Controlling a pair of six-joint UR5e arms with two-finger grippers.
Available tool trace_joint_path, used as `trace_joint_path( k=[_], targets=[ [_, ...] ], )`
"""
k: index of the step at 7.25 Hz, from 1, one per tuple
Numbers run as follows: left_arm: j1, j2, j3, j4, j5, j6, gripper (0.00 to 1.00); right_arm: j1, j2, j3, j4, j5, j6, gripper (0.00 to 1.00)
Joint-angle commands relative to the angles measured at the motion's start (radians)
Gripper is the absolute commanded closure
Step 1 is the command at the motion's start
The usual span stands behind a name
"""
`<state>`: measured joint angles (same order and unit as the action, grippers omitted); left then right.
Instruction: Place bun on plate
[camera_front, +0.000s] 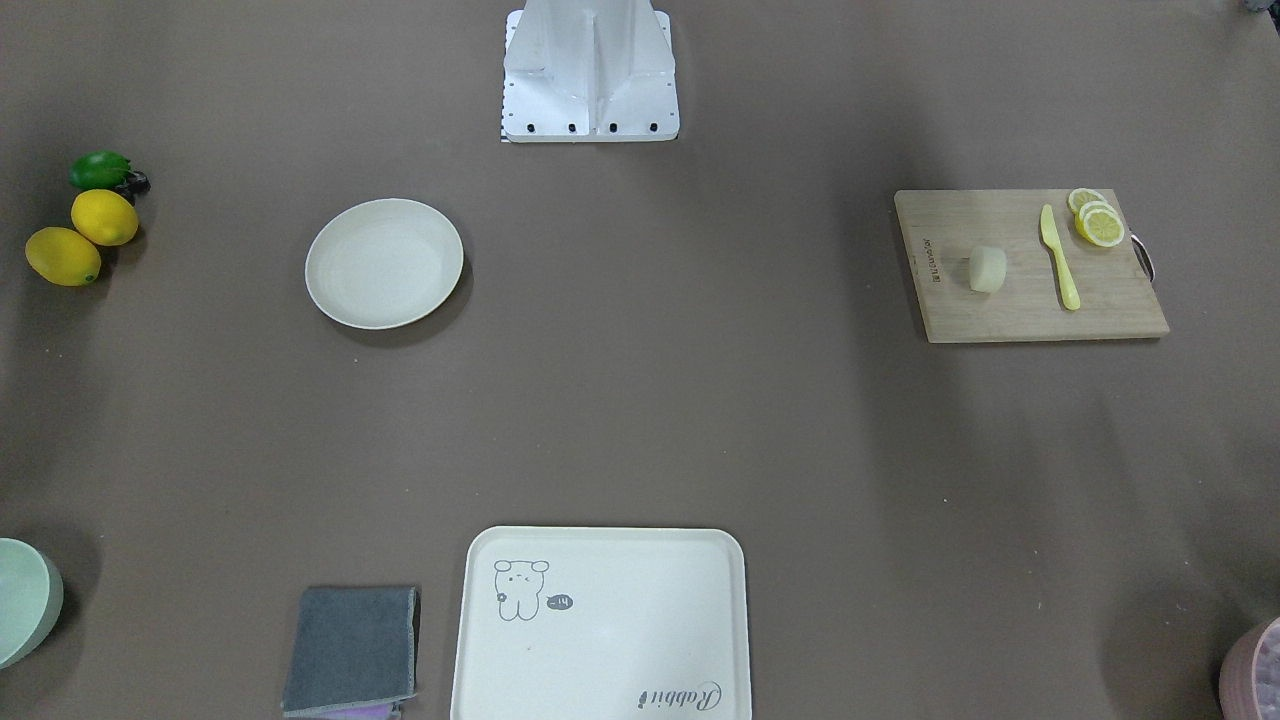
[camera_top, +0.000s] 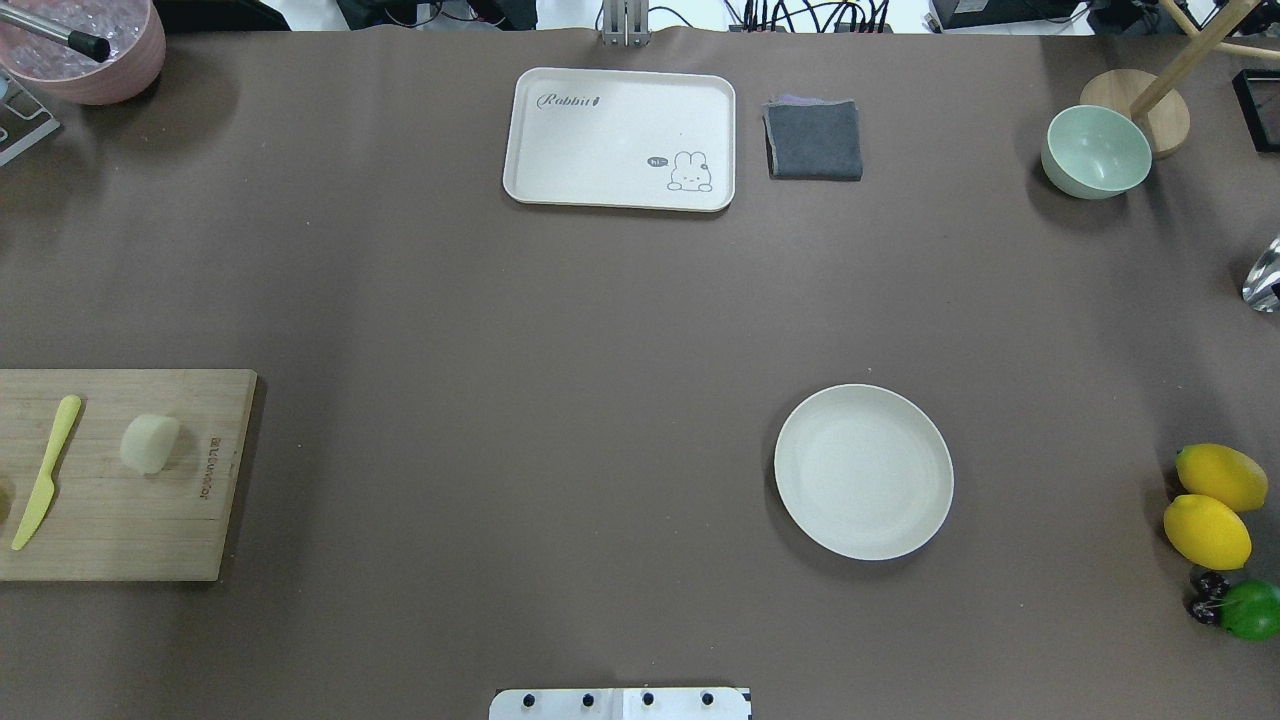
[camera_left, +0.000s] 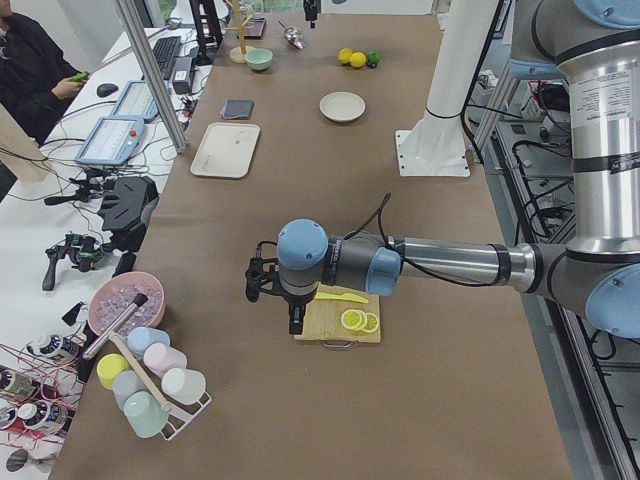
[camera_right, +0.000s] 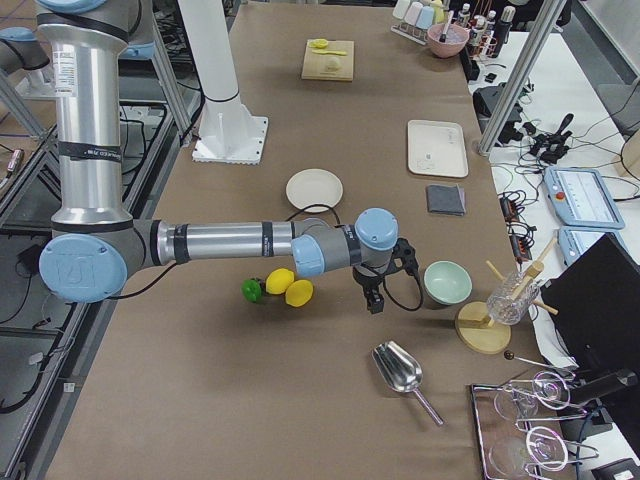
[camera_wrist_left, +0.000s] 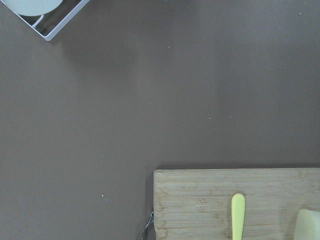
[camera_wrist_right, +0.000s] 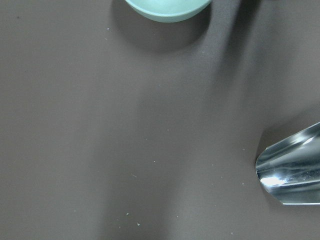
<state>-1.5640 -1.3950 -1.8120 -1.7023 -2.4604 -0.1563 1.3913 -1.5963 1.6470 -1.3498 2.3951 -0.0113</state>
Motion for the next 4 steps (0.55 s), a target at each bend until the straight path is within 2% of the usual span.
trace_joint_path(
  k=[1, 2, 3, 4],
  targets=[
    [-0.004, 0.017, -0.01, -0.002, 0.004, 0.003, 0.02, 0.003, -0.004, 0.019, 0.009, 0.012, 0.001, 0.0],
    [-0.004, 0.014, -0.007, 0.0, 0.004, 0.0, 0.02, 0.027, -0.007, 0.023, 0.008, 0.073, 0.002, 0.0],
    [-0.005, 0.017, -0.013, -0.003, 0.012, -0.006, 0.02, 0.04, -0.011, 0.024, 0.008, 0.075, 0.001, 0.0],
    [0.002, 0.007, 0.023, -0.005, 0.033, -0.002, 0.02, 0.041, -0.014, 0.027, 0.009, 0.084, -0.001, 0.0]
  ],
)
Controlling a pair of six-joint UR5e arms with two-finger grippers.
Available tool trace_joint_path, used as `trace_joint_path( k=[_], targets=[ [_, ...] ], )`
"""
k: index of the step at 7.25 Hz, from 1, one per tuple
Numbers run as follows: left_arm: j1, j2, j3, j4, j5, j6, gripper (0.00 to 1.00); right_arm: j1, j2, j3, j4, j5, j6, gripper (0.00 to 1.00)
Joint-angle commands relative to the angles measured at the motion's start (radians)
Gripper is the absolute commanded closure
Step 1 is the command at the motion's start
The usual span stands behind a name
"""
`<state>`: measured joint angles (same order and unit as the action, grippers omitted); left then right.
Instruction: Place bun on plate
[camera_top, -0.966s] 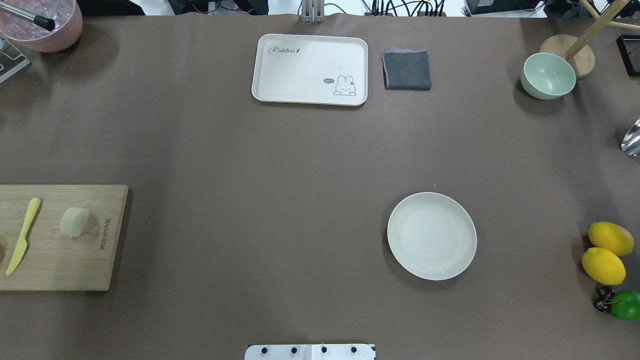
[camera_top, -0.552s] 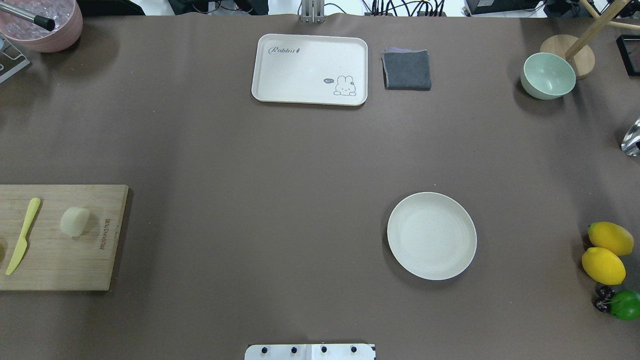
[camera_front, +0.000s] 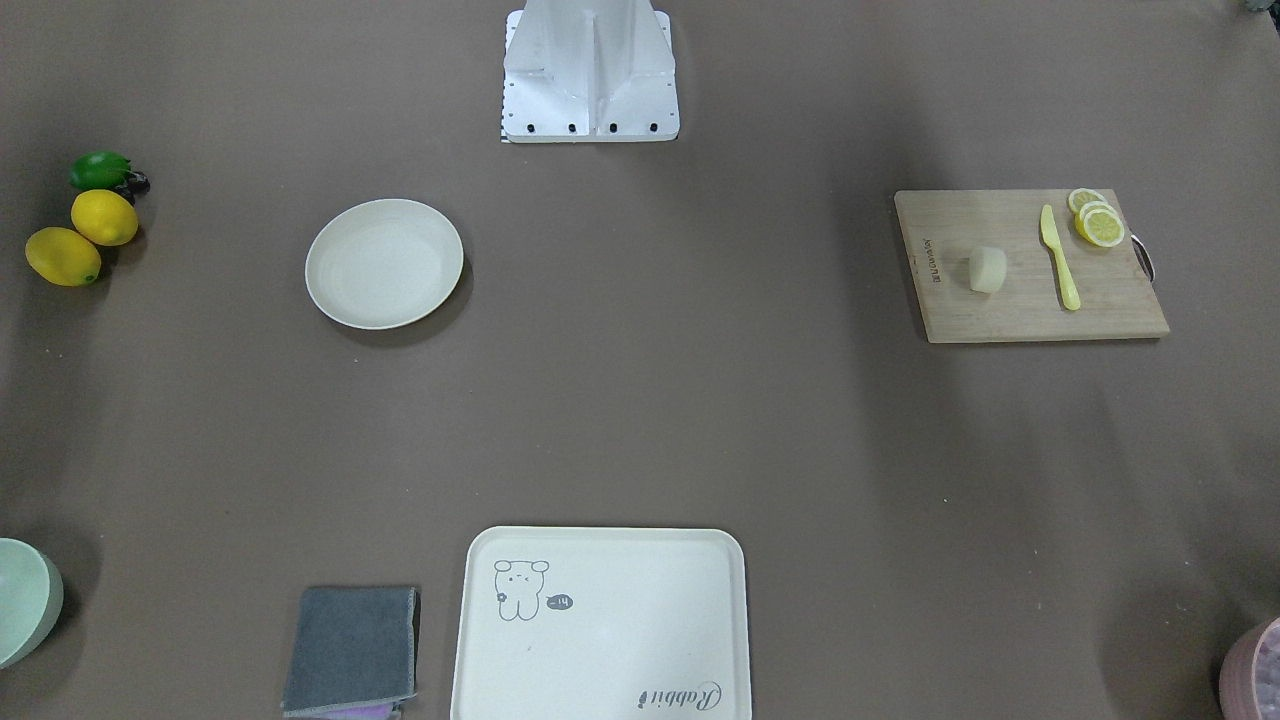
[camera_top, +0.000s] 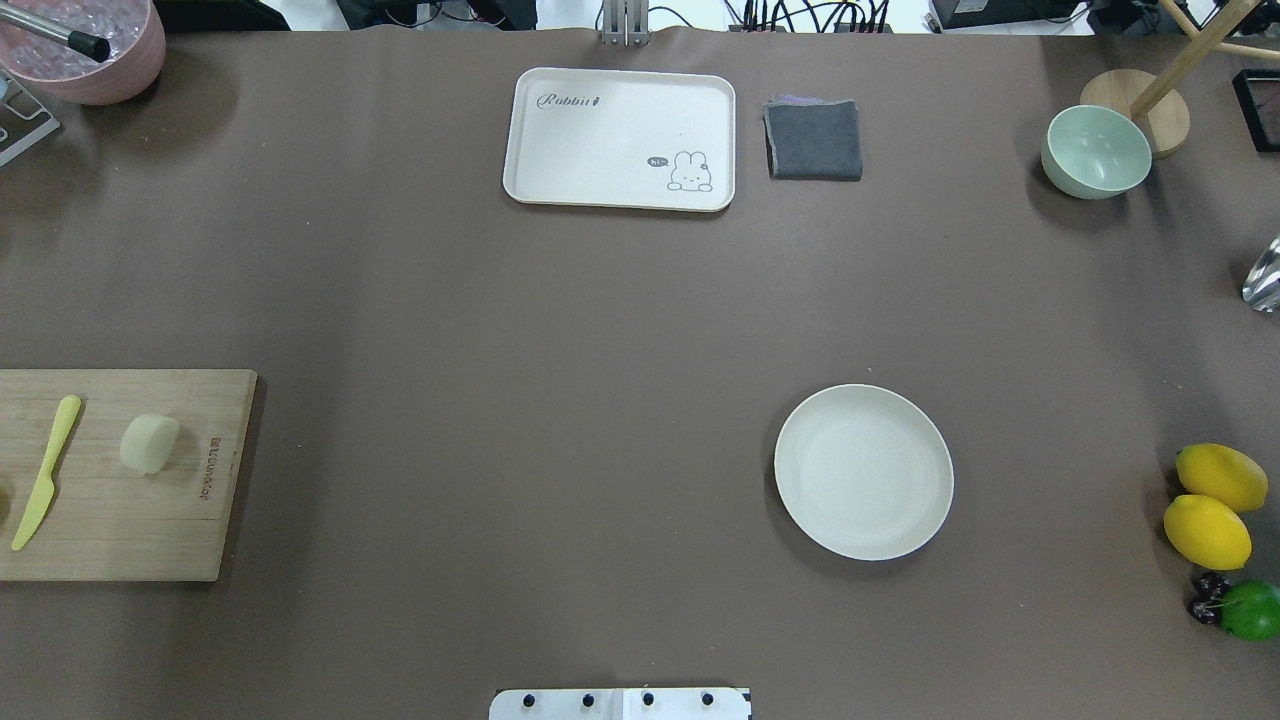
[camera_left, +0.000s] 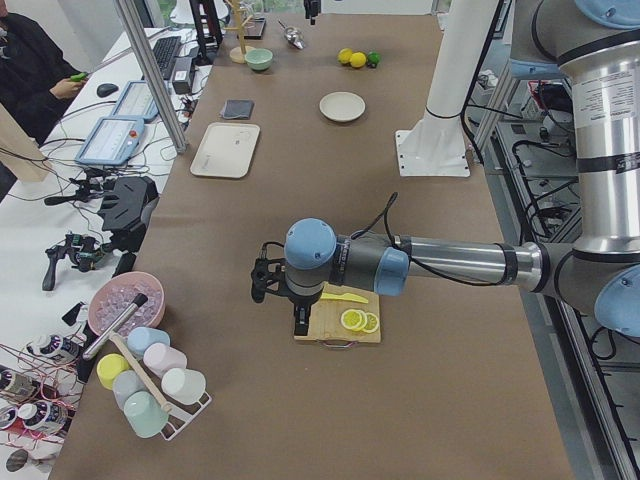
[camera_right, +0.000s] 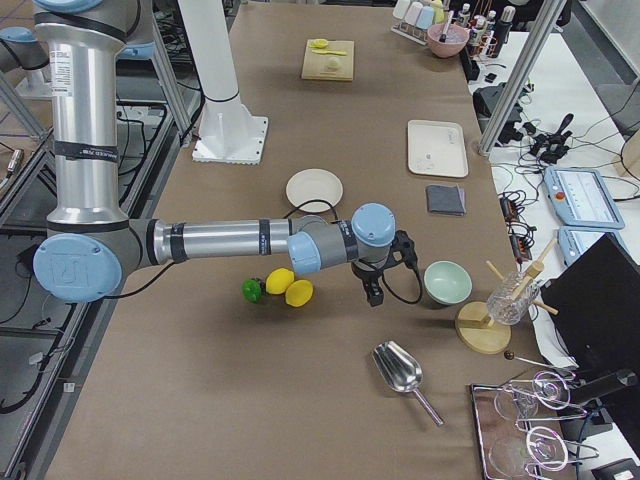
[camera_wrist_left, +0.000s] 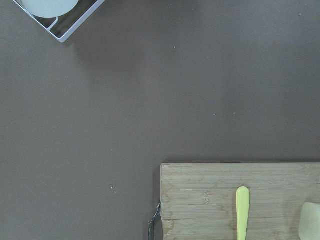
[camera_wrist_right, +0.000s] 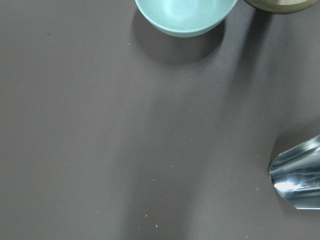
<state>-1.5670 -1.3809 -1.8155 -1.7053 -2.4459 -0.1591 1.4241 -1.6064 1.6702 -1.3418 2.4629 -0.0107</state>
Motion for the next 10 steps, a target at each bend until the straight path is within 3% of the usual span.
trace_joint_path(
  k=[1, 7, 8, 9, 10],
  targets=[
    [0.031, -0.059, 0.059, -0.025, 0.018, -0.01, 0.02, 0.009, -0.012, 0.015, 0.003, 0.039, -0.003, 0.0],
    [0.033, -0.043, 0.033, -0.088, 0.022, -0.034, 0.02, 0.009, -0.017, 0.038, 0.003, 0.042, 0.011, 0.0],
    [0.033, -0.041, 0.03, -0.089, 0.021, -0.039, 0.02, -0.016, -0.011, 0.075, 0.006, 0.044, 0.141, 0.0],
    [0.033, -0.043, 0.038, -0.091, 0.024, -0.039, 0.02, -0.121, -0.01, 0.168, 0.021, 0.035, 0.355, 0.01],
    [0.033, -0.041, 0.035, -0.091, 0.013, -0.039, 0.02, -0.216, -0.004, 0.195, 0.126, 0.028, 0.544, 0.02]
  ],
)
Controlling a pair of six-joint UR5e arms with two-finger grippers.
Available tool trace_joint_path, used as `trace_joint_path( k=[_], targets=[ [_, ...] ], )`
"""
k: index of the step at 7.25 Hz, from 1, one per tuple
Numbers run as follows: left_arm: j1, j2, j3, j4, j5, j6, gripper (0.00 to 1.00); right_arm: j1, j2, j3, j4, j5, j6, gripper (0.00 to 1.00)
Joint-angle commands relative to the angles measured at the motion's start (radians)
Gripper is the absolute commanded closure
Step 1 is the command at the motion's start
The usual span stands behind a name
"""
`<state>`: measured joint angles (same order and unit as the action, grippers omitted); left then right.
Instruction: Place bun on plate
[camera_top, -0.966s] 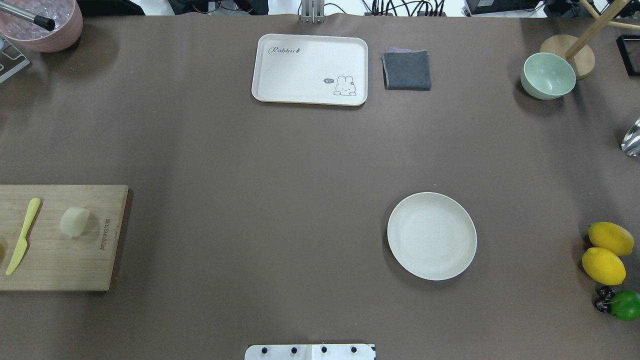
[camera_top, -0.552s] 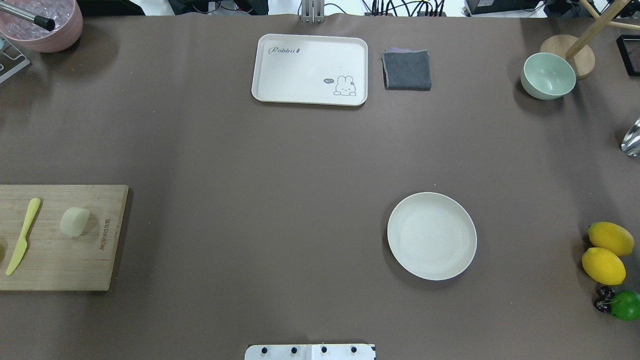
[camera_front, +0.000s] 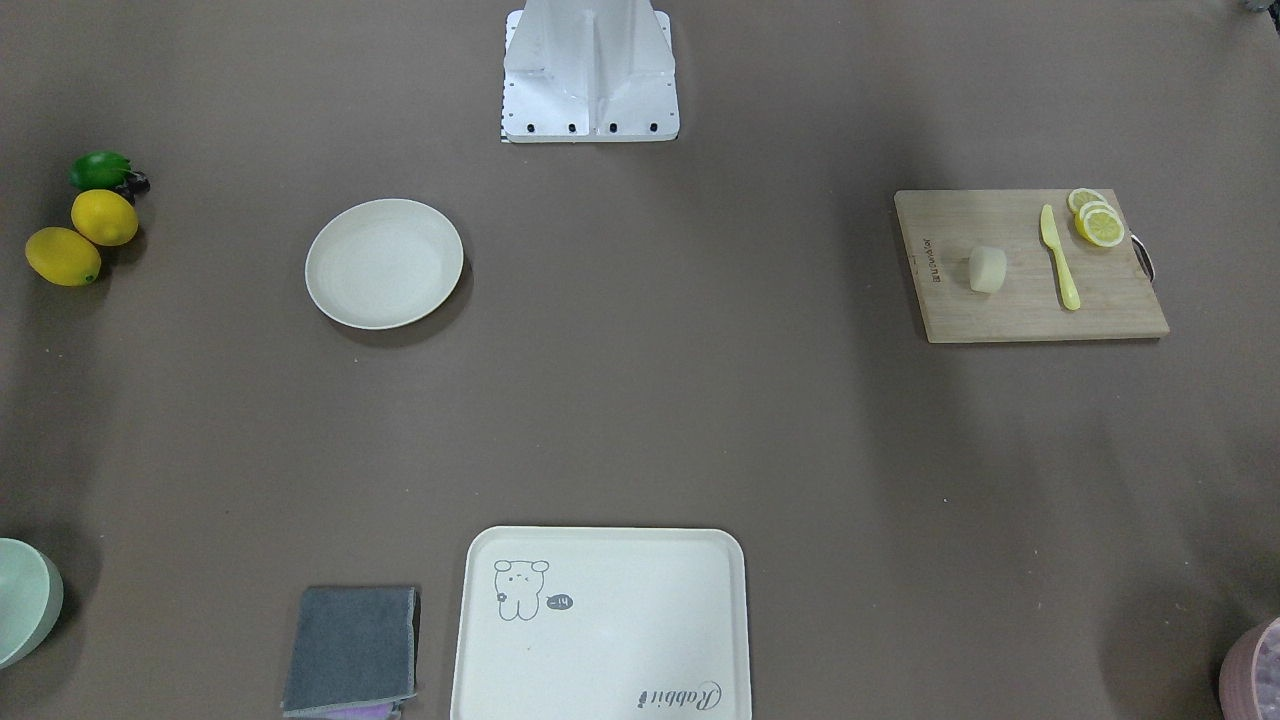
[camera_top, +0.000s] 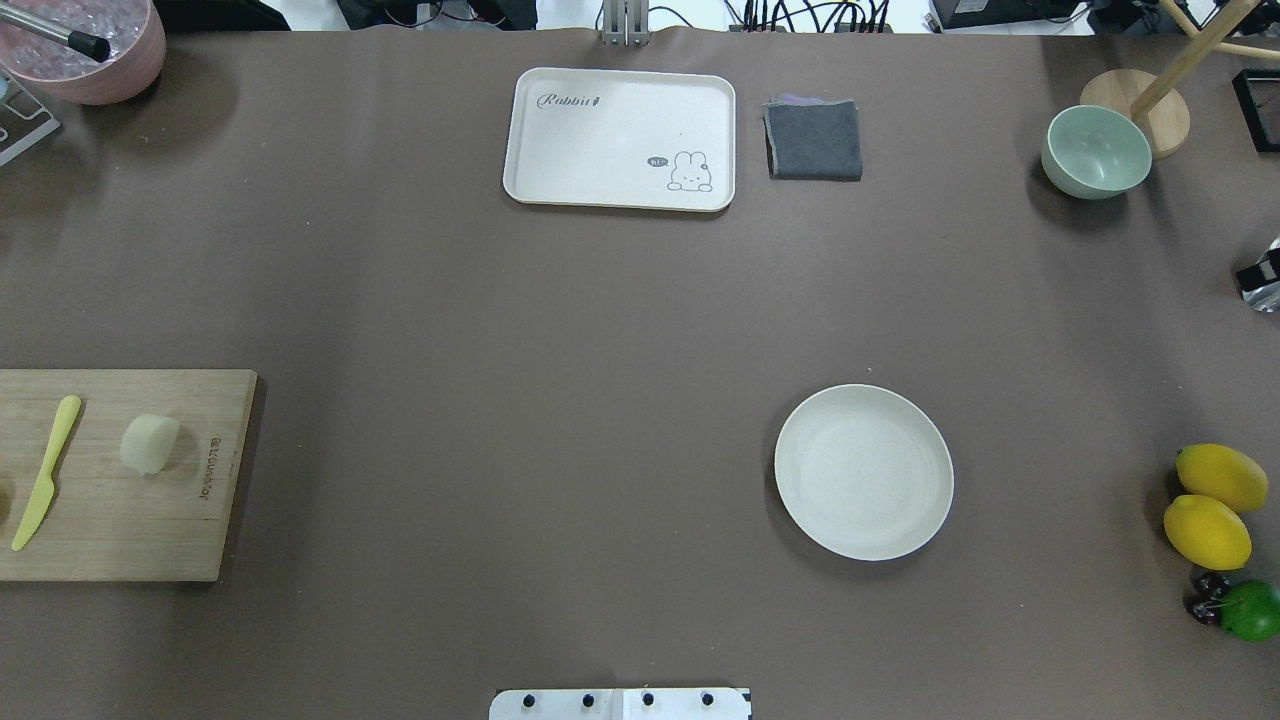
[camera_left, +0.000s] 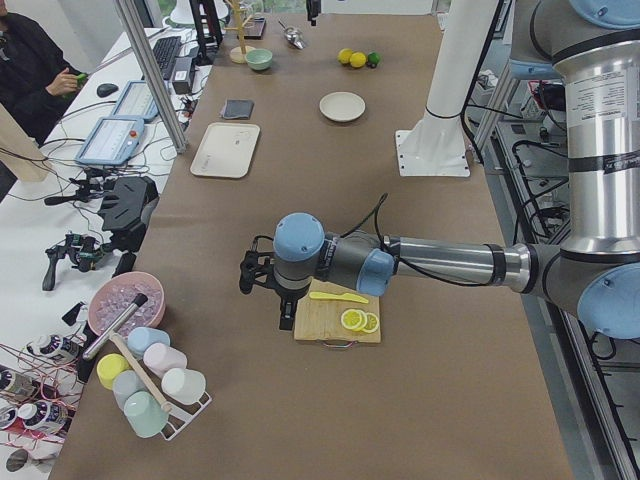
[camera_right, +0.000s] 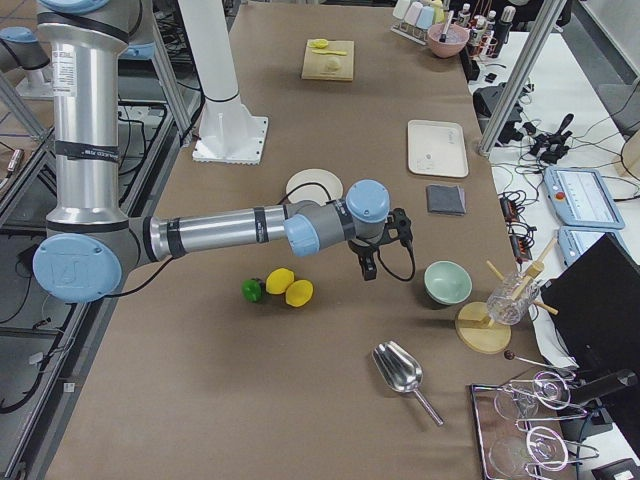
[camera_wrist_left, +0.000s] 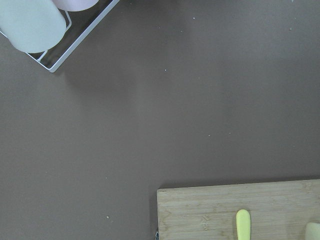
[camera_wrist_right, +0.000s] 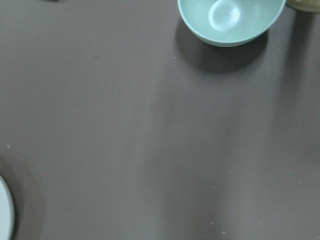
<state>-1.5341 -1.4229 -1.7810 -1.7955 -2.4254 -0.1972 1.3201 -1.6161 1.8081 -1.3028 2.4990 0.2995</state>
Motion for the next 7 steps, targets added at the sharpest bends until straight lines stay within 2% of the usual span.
trace_joint_path(
  k=[1, 2, 3, 4, 5, 7],
  targets=[
    [0.002, 0.001, 0.0, -0.001, -0.009, -0.001, 0.02, -0.246, 0.048, 0.057, 0.196, -0.114, 0.467, 0.02],
    [0.003, 0.001, 0.005, -0.001, -0.008, -0.001, 0.02, -0.391, 0.111, 0.048, 0.206, -0.238, 0.659, 0.02],
    [0.015, 0.001, 0.014, -0.002, -0.007, 0.004, 0.02, -0.488, 0.113, 0.042, 0.211, -0.347, 0.7, 0.12],
    [0.023, -0.001, 0.014, -0.002, -0.001, 0.001, 0.02, -0.508, 0.105, 0.042, 0.211, -0.341, 0.69, 0.25],
    [0.023, -0.001, 0.023, -0.001, 0.0, -0.001, 0.02, -0.568, 0.105, 0.034, 0.211, -0.351, 0.695, 0.31],
    [0.023, -0.005, 0.02, -0.002, -0.003, -0.051, 0.02, -0.652, 0.099, 0.034, 0.212, -0.373, 0.69, 0.34]
  ],
)
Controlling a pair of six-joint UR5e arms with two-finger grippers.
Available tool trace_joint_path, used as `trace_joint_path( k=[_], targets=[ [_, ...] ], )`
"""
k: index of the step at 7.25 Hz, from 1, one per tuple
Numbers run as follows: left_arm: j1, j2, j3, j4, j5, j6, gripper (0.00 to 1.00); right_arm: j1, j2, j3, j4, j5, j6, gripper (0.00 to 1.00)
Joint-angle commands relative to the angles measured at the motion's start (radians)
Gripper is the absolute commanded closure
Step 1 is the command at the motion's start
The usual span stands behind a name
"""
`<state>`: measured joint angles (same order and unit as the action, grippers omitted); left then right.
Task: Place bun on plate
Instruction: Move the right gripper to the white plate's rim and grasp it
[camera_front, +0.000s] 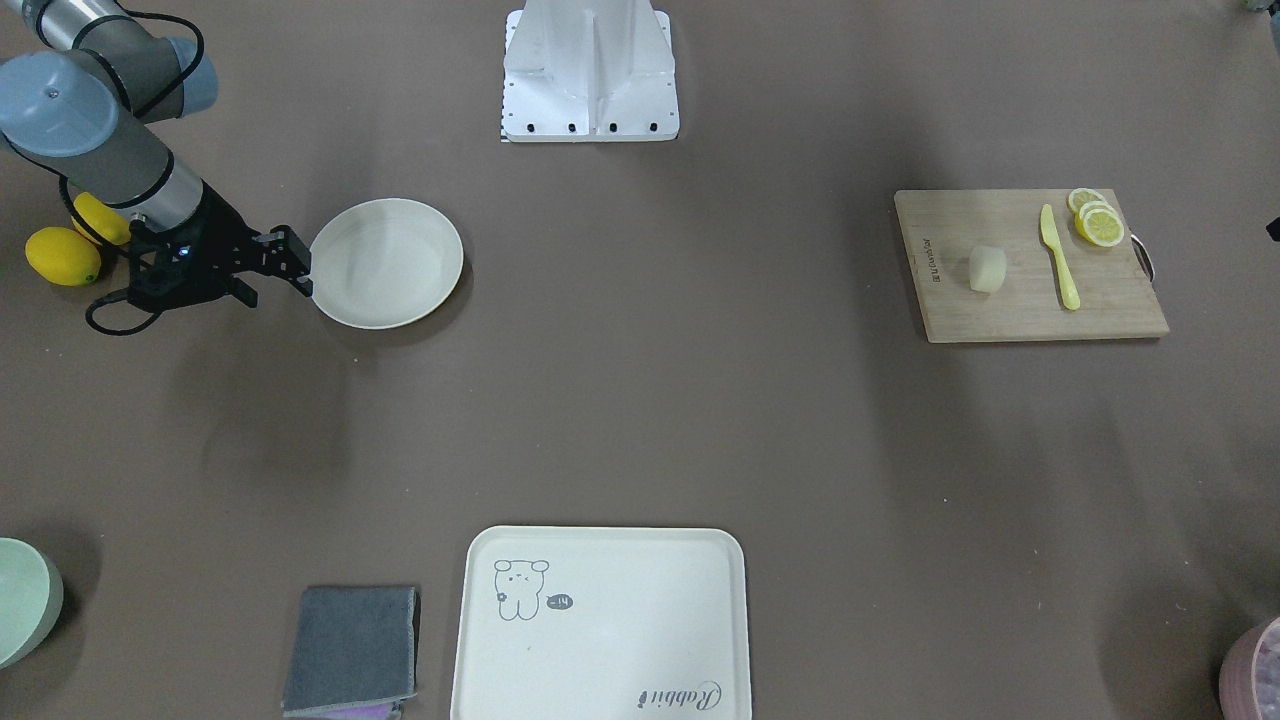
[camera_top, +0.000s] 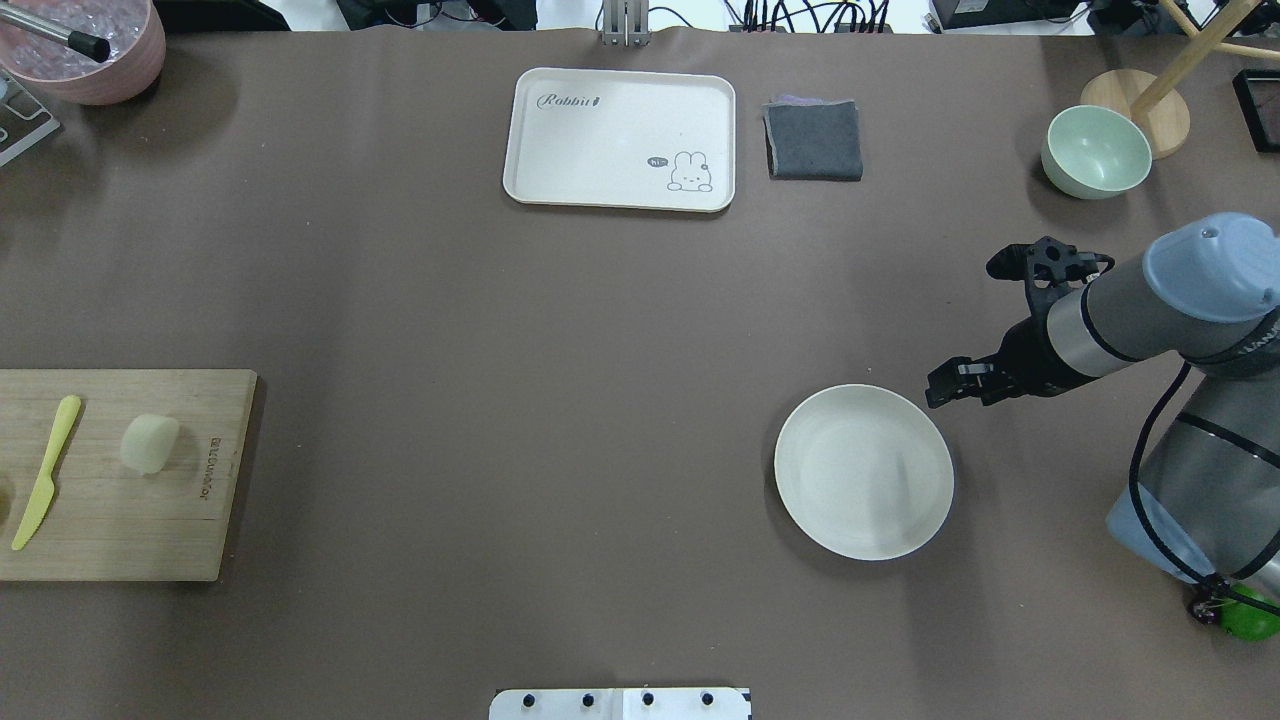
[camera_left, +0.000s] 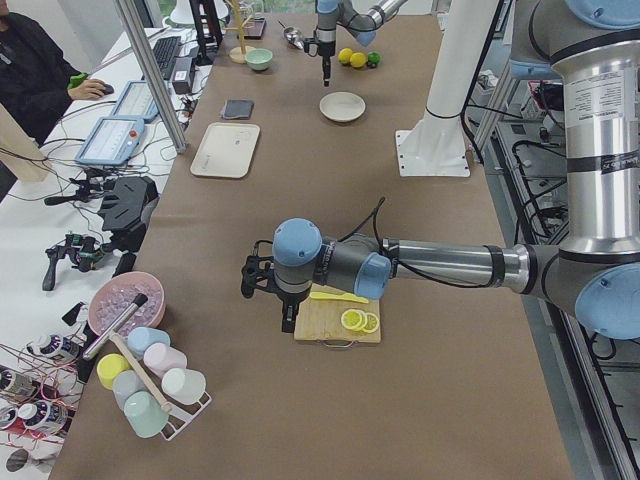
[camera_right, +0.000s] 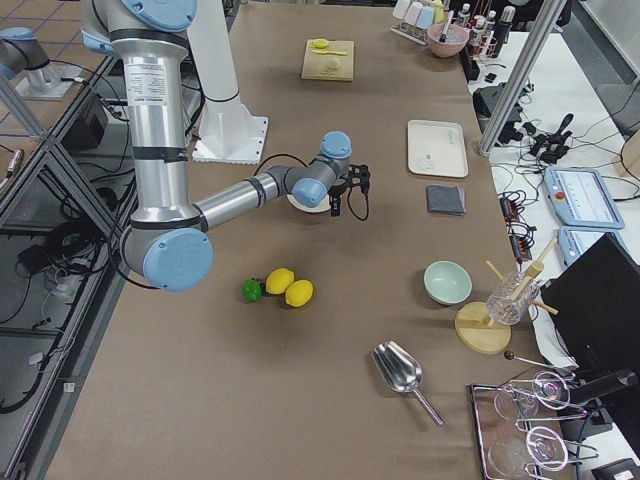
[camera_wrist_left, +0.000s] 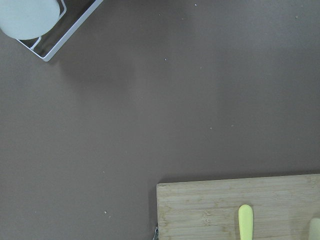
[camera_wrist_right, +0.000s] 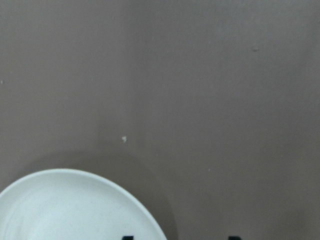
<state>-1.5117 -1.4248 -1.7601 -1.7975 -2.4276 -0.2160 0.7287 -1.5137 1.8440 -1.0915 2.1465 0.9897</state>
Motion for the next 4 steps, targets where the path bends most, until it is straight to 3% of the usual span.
trace_joint_path(
  k=[1, 4],
  targets=[
    [0.001, -0.009, 0.001, 0.0, 0.002, -0.037, 0.02, -0.101, -0.003, -0.003, 0.001, -0.061, -0.002, 0.37],
    [0.001, -0.009, -0.006, -0.013, 0.002, -0.045, 0.02, -0.101, -0.023, -0.002, 0.001, -0.054, -0.071, 0.51]
  ],
)
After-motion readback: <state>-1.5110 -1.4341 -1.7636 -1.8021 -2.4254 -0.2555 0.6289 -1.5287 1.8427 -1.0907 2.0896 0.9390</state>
